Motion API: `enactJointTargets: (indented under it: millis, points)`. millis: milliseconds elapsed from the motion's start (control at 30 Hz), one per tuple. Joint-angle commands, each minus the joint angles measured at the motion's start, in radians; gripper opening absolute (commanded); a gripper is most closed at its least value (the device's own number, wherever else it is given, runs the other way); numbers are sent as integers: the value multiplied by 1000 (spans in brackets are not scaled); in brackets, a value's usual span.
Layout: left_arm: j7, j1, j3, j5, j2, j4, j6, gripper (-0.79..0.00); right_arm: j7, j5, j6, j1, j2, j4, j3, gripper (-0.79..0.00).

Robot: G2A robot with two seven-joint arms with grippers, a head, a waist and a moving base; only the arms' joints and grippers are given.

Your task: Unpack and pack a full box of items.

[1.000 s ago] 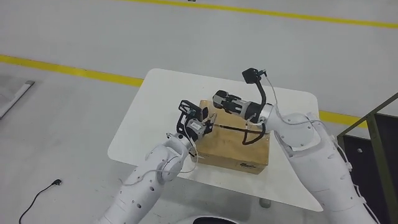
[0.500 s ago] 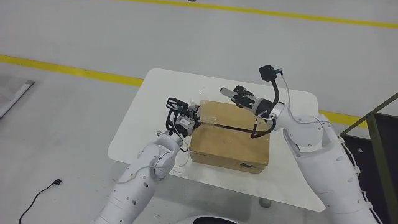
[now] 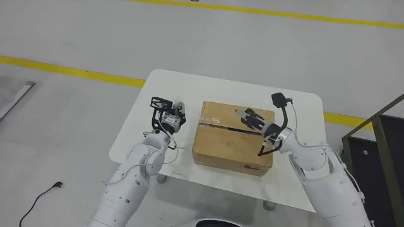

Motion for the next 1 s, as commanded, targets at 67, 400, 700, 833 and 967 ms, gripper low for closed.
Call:
enactJointTargets:
  millis: [67,400,700,833,967]
  points:
    - [-4,6,-34,-26,5,17,-29,-785,-17,7,3,-12,-3,33,-12,-785]
    - [28,13,-98,-11,27,82,-192,-785,-52,64,-3,-11,-15,116,-39,-785]
    - [15,-18,-131,-48,33,164,-219,-739,-62,67,-2,-14,-18,133,-41,-785]
    - [7,-28,-135,-42,35,188,-218,-83,-64,66,4,-19,-18,133,-39,-785]
    - [-19,-34,-145,-17,40,200,-199,0,-64,66,10,-22,-19,130,-38,-785]
